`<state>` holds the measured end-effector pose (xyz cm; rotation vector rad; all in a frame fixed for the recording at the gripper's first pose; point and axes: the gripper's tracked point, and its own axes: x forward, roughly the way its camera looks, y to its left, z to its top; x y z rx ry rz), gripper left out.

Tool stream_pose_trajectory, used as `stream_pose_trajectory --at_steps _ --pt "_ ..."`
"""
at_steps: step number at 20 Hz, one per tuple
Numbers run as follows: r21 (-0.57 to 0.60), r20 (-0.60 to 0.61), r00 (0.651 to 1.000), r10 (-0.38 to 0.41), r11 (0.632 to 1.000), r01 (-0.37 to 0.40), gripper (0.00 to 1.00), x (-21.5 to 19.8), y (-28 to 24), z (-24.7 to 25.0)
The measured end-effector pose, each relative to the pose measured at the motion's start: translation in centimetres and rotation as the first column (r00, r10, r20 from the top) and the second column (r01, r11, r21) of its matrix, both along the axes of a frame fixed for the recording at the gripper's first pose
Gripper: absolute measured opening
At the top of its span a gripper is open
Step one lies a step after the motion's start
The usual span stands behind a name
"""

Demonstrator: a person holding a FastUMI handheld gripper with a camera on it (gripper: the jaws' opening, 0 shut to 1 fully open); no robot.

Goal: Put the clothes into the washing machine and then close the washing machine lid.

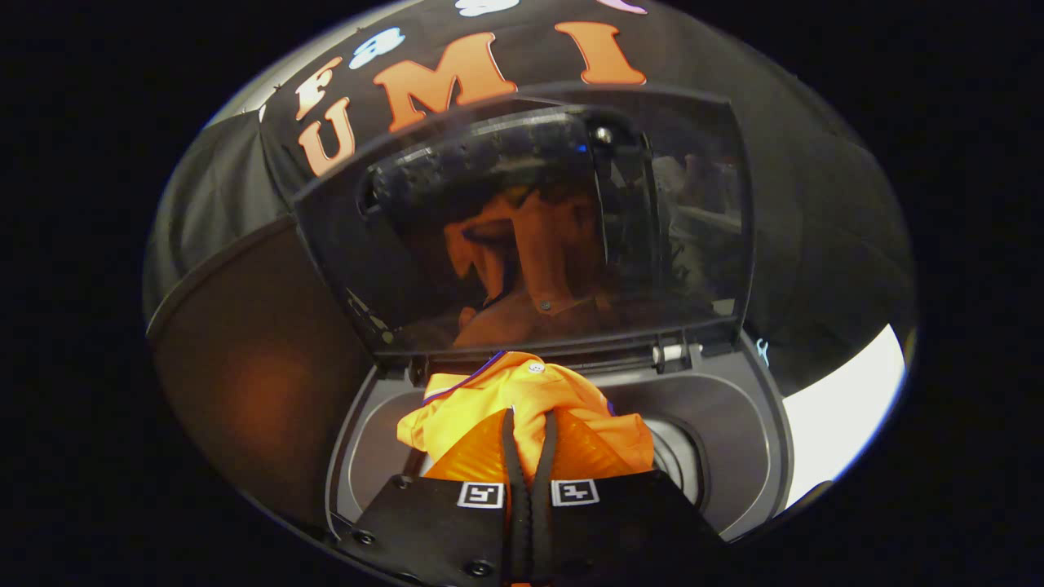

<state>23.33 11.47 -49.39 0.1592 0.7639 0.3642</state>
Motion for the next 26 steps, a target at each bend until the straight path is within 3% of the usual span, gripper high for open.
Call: stream_pose_trajectory --at_steps 7,10,13,14,20,26 --pt "-0.055 -0.156 0.987 0.026 0.998 -0.036 0.08 0.1 1.8 -4.3" --pt "-0.097 -0.226 0.974 0.003 0.995 -0.026 0.08 -0.2 1.5 -6.6" --pt "-0.085 -0.233 0.973 0.01 0.996 -0.031 0.09 -0.4 1.9 -6.7" --pt "-0.095 -0.222 0.975 0.017 0.995 -0.039 0.14 -0.4 1.7 -6.7" --pt "-0.115 -0.258 0.966 -0.006 0.993 -0.024 0.98 -1.7 1.1 -7.6" --pt "-0.087 -0.192 0.981 0.022 0.995 -0.039 0.99 -3.1 1.4 -4.6"
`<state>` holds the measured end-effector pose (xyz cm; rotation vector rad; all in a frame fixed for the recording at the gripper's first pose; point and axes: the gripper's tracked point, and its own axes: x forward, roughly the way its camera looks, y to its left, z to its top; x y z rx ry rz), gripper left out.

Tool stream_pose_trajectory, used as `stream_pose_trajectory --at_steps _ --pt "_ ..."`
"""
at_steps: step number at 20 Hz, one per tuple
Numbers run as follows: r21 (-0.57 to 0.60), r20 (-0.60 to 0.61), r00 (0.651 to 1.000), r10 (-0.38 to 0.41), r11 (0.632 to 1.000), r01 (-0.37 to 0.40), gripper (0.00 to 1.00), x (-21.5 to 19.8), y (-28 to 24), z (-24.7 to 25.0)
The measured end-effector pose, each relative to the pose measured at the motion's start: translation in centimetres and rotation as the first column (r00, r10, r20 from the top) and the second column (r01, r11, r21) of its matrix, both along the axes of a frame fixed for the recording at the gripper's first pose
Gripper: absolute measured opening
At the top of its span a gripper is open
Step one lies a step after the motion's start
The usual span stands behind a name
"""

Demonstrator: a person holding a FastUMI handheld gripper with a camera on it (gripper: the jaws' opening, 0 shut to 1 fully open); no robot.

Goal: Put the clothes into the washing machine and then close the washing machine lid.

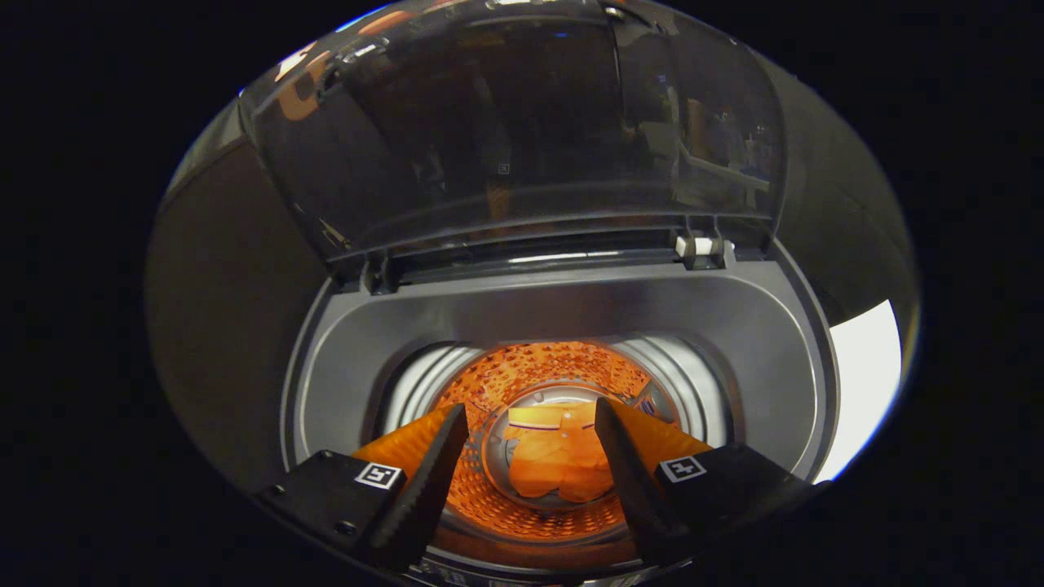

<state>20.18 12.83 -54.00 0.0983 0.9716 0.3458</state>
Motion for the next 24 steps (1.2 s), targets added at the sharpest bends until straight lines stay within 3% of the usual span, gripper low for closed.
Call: stream_pose_trajectory --at_steps 7,11,14,18,24 --pt "0.101 0.237 0.97 -0.062 0.994 0.039 0.99 0.0 -0.6 13.0" --pt "0.141 0.377 0.92 -0.103 0.989 0.053 0.99 3.7 -1.7 21.8" --pt "0.108 0.464 0.882 -0.078 0.994 0.031 0.98 7.9 -2.2 27.0" --pt "0.09 0.505 0.859 -0.086 0.995 0.047 0.98 13.8 -1.9 30.4" --pt "0.02 0.47 0.882 -0.03 1.0 0.024 0.98 19.4 1.0 29.0"
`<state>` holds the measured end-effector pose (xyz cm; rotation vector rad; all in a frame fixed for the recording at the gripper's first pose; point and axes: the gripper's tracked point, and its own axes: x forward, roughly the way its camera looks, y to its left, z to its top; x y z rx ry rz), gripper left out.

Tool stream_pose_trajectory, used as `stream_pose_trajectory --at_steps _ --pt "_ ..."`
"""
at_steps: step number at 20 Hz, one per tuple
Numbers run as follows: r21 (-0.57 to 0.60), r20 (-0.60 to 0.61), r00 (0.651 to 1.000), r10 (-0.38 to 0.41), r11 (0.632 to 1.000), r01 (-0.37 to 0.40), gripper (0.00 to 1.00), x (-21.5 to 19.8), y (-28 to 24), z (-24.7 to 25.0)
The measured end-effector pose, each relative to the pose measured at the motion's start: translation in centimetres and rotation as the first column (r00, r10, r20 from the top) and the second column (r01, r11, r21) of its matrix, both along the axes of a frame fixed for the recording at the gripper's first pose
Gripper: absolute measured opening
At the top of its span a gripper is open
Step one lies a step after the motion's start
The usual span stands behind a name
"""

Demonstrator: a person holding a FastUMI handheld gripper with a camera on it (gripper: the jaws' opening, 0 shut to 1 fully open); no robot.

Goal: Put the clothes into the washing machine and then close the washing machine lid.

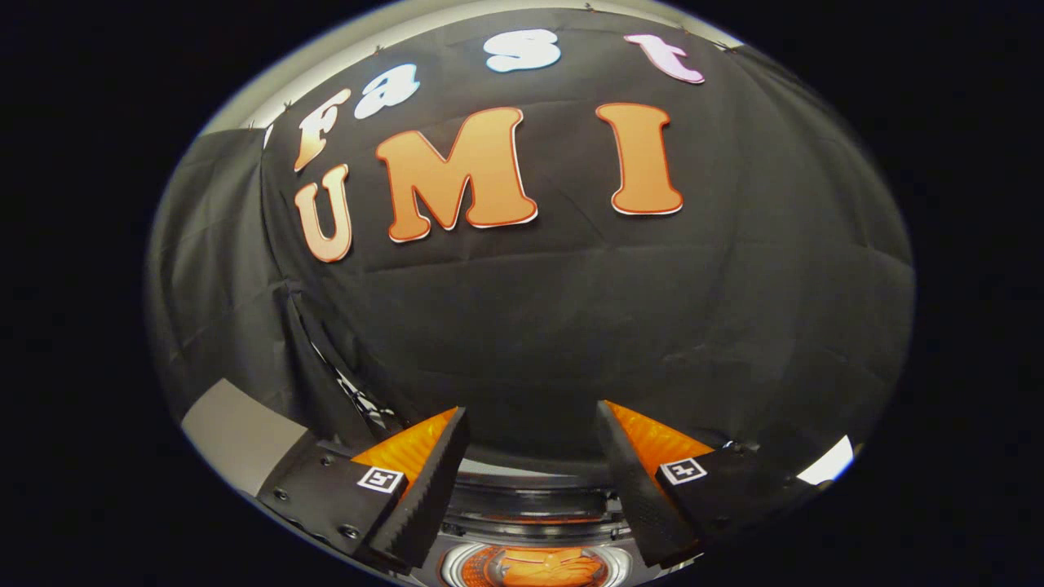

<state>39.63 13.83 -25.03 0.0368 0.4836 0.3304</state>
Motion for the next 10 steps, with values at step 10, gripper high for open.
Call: stream_pose_trajectory --at_steps 10 --pt "-0.075 -0.11 0.994 -0.008 0.997 0.0 0.96 3.0 1.4 -5.3"
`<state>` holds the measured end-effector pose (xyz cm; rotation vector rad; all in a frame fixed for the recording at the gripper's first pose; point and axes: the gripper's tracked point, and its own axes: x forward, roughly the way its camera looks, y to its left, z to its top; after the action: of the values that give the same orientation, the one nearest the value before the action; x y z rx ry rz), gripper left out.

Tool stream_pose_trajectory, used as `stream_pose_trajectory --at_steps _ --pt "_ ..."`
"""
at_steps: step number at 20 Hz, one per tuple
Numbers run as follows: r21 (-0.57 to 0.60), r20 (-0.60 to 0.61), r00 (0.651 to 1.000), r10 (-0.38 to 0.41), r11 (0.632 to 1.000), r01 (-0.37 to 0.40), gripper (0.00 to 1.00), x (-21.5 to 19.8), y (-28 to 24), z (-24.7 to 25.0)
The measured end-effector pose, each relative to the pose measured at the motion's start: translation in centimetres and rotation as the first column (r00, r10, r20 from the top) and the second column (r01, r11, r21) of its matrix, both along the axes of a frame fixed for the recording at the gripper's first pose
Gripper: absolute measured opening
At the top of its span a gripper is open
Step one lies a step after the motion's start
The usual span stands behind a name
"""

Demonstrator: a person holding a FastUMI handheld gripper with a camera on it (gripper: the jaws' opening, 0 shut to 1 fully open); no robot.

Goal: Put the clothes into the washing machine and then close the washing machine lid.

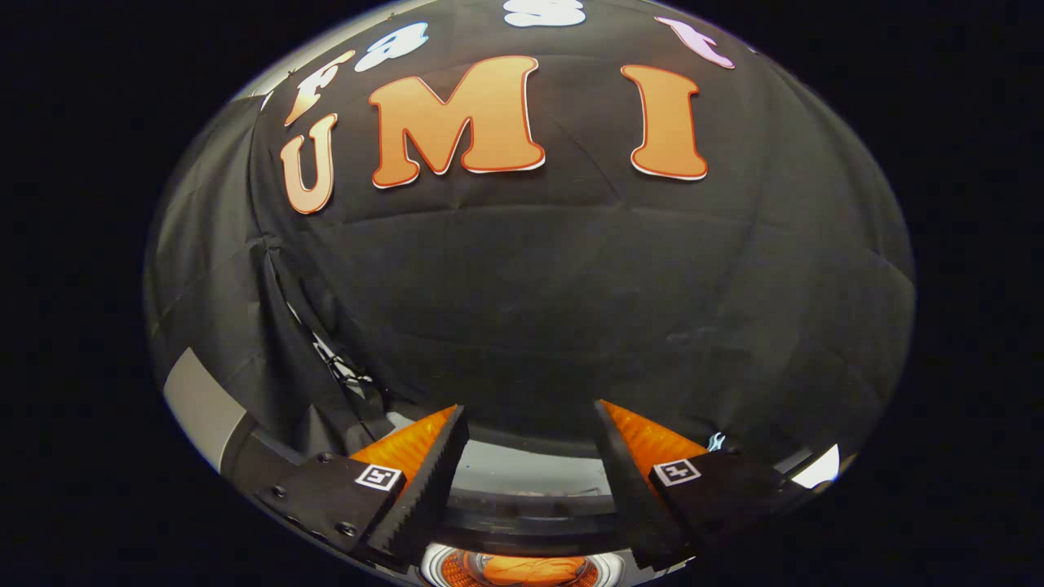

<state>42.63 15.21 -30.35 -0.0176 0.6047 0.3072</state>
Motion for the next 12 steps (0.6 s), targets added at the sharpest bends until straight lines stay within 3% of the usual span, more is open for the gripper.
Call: stream_pose_trajectory --at_steps 5,12 --pt "0.027 -0.013 0.999 0.037 0.999 -0.037 1.0 -0.19 0.27 -0.22" --pt "0.019 0.021 1.0 0.022 1.0 -0.022 1.0 -0.77 0.08 0.32"
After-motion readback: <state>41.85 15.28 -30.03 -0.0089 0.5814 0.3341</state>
